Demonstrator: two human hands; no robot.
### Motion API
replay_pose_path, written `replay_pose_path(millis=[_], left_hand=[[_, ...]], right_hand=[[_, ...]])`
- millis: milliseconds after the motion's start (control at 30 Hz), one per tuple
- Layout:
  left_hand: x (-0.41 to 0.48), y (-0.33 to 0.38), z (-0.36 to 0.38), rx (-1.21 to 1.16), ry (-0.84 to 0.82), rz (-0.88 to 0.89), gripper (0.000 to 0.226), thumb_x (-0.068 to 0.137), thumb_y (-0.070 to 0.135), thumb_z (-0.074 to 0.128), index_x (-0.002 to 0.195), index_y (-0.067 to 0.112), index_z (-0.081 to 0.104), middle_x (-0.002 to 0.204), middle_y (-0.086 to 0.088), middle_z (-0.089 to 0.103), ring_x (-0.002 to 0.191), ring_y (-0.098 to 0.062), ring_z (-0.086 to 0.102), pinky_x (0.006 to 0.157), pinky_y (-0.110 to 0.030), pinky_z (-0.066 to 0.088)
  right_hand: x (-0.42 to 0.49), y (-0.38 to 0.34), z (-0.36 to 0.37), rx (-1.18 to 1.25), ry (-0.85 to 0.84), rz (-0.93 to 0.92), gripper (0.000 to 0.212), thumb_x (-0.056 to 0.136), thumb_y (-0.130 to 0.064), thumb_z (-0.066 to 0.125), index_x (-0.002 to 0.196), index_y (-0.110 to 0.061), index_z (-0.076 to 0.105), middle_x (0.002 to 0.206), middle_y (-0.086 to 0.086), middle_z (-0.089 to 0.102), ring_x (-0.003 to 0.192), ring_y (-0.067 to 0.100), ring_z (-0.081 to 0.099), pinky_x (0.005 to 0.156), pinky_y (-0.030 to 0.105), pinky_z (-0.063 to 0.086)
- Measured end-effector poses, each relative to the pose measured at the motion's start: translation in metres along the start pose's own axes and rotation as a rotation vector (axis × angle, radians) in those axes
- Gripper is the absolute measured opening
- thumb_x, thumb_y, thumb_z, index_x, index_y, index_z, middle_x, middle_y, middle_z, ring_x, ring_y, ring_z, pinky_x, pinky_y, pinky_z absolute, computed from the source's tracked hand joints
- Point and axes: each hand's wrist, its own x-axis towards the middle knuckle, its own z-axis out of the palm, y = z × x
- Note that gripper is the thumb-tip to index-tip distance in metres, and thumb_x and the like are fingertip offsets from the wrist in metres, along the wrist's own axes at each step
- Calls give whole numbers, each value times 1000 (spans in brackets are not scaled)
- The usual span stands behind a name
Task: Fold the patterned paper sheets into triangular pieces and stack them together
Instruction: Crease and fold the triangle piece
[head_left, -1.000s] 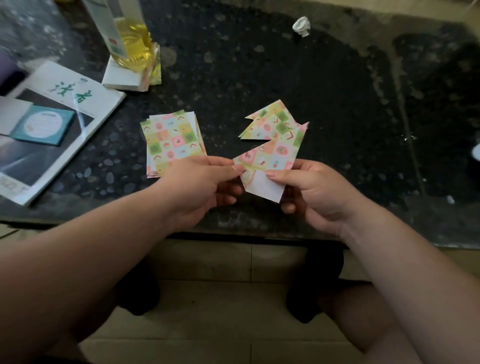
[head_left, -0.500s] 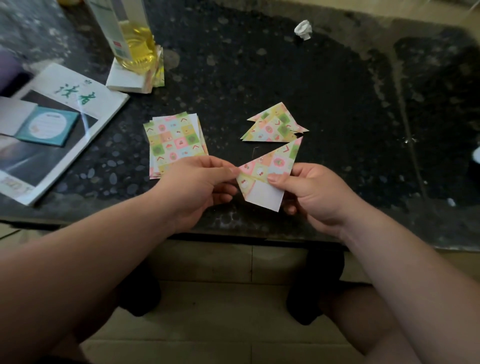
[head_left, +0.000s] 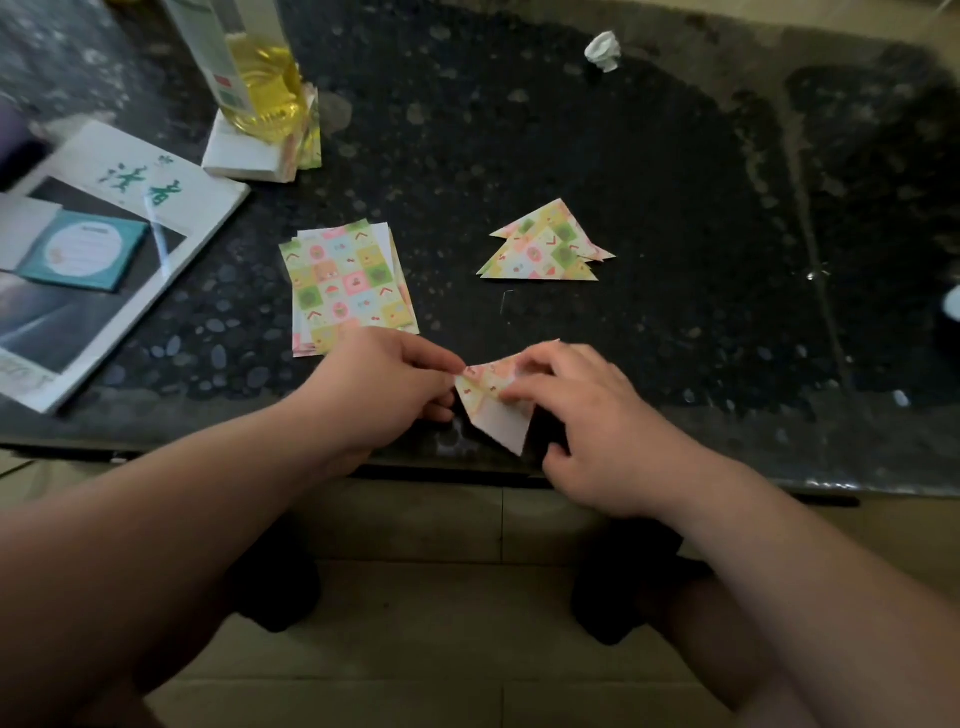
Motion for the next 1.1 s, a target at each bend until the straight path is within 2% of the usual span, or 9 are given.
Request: replay_pose_path(millis=[67,200,333,400,500,600,733,967,1100], left_hand=[[-4,0,-4,116,-44,42,21,89,3,72,96,22,78,79,3,78,74,-8,75,67,-18,57],[-7,-1,-9,365,-60,176,29,81,11,82,95,35,76,75,20,74,76,4,69,61,-7,50],[-9,-1,-9,494,-23,268,15,86,26,81,92,39,75,70,19,71,72,2,68,59,-7,48],[-11,-4,-9,659,-6,369,8,92,32,75,98,37,76,80,22,65,77,1,63,67,-10,45],[-10,-13,-8,830,-23,526,13,96,33,68,105,31,78,96,18,58,92,-5,54,88,-26,49],[-8,-16,-7,835,-33,540,10,96,33,67,102,31,74,98,17,54,97,-8,54,89,-30,49],[-6,-17,-6,884,-52,570,12,97,35,64,108,33,69,105,17,53,100,-7,54,84,-25,46],[-5,-17,-2,907,-67,618,16,99,35,61,112,32,69,108,15,54,103,-9,54,88,-30,50],[-3,-18,-2,879,-46,577,15,100,38,60,110,32,69,105,17,53,99,-6,52,84,-26,45]], right_hand=[[-2,1,4,-20,-15,-6,62,81,-21,70,141,-31,55,149,-9,34,141,15,27,119,38,29],[-4,5,12,-8,97,-48,60,79,-45,78,134,-26,62,141,-5,46,134,19,38,111,43,38],[1,10,25,40,255,-108,31,84,-34,70,111,-19,75,122,-2,62,113,22,54,92,46,51],[3,13,26,94,323,-120,19,87,-27,70,102,-17,78,113,-3,66,105,19,56,87,40,53],[6,14,25,207,327,-80,10,89,-26,73,94,-21,79,107,-8,67,103,15,57,88,37,52],[10,14,20,309,293,-31,6,88,-23,77,93,-23,78,94,-13,67,97,11,59,88,31,50],[10,17,13,369,219,24,25,82,-9,82,101,-24,78,89,-15,68,91,5,59,81,12,45],[10,20,14,234,135,-19,23,81,-16,83,102,-20,77,99,-7,62,96,11,55,85,21,45],[12,18,12,301,150,46,8,84,-19,82,89,-21,76,96,-9,59,84,5,58,77,22,48]])
